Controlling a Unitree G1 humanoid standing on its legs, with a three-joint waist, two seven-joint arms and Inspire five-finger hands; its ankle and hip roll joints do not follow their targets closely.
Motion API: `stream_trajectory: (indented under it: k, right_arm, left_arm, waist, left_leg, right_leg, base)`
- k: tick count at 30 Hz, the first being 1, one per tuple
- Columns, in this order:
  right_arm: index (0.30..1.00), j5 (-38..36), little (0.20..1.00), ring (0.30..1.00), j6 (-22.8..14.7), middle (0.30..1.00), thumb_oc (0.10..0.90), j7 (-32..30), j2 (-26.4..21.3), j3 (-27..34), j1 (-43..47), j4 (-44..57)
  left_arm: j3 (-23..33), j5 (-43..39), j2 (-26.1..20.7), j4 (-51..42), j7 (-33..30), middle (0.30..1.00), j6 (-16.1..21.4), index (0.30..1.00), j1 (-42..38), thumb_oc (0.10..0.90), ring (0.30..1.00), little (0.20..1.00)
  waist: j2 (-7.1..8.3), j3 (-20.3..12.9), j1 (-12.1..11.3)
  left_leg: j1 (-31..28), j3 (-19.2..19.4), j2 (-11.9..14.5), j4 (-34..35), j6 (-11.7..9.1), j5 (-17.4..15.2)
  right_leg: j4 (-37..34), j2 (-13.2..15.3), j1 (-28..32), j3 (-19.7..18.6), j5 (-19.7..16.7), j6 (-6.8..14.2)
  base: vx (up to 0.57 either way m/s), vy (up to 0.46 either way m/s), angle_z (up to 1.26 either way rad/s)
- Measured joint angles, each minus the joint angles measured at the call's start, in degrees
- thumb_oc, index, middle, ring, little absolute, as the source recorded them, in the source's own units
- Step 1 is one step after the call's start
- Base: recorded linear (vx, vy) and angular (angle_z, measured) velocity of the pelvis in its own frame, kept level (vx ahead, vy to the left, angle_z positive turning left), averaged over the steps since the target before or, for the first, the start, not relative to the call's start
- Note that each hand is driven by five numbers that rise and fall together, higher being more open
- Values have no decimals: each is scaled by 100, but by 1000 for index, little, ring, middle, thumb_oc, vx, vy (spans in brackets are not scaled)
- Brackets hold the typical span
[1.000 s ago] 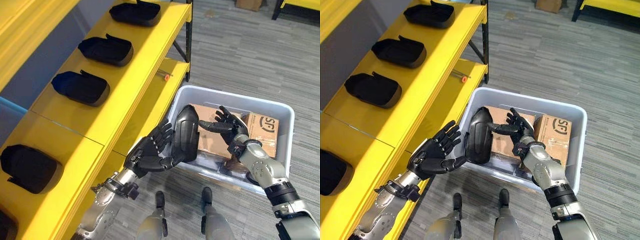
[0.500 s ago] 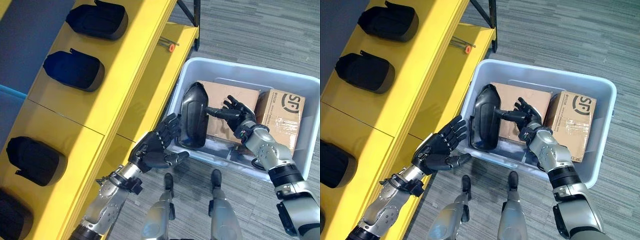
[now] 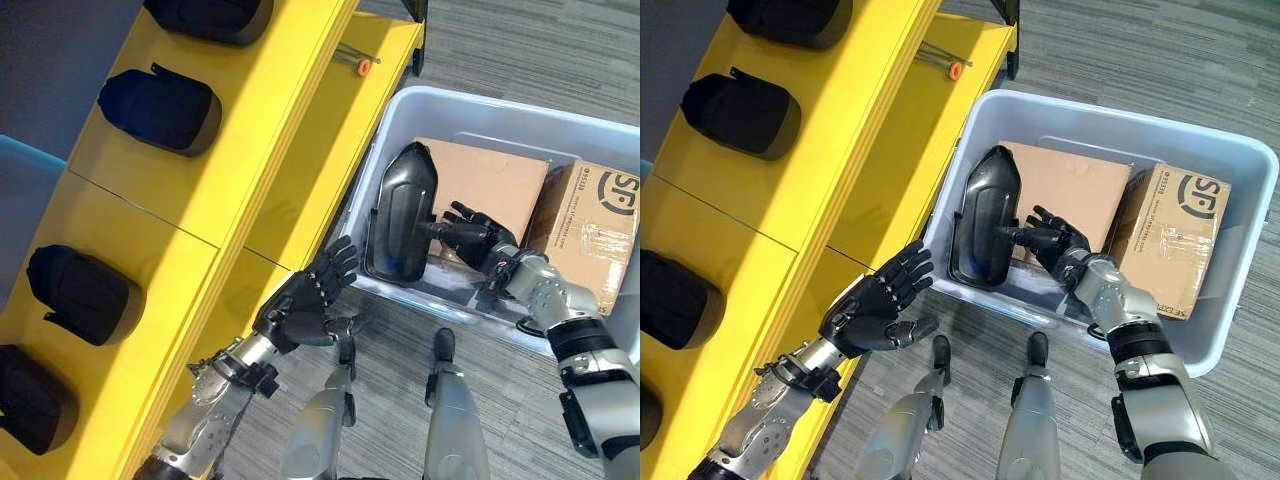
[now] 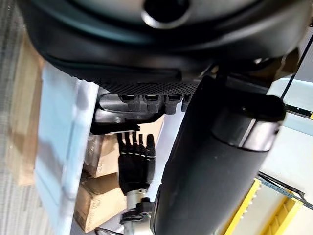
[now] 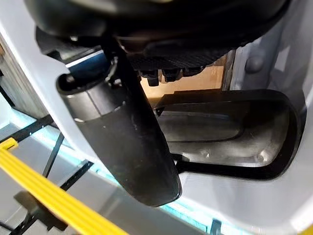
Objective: Move parts from the plastic box to the shelf.
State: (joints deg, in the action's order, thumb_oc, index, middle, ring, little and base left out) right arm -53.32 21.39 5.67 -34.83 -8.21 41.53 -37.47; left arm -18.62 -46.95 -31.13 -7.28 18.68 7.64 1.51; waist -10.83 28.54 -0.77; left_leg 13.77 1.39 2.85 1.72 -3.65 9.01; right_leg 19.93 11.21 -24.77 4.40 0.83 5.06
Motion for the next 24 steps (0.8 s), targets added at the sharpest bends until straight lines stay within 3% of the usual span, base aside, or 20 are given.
stream_trajectory:
  k: [2,10,24]
  right_arm:
    - [1000,-38,1000,1000,81,1000,900,473,-6,-42,202,-422]
    - [1000,-65,1000,1000,172,1000,900,1276,-143,-227,399,-877]
    - [1000,-2,1000,1000,131,1000,900,1395,-177,-228,777,-1278]
  left_arm:
    - [-1,-4,-9,-3,175,1000,3,1000,-3,900,1000,1000]
    - [32,-8,-208,-20,452,1000,38,1000,112,900,1000,1000]
    - [66,-220,-392,-60,705,1000,130,1000,269,900,1000,1000]
  waist:
    - [-1,-1,-79]
    - [-4,-3,-133]
    - [-11,-7,-263]
  left_leg:
    - [120,-1,1,-66,-11,7]
    - [250,-37,6,-135,-66,44]
    - [612,-140,6,-283,-77,51]
  right_leg:
    - [233,19,-204,0,94,-45]
    - [678,52,-479,23,282,-153]
    - [1246,90,-1046,-12,530,-339]
  base:
    - [-17,-35,3]
    - [-8,-20,4]
    - [-3,-11,3]
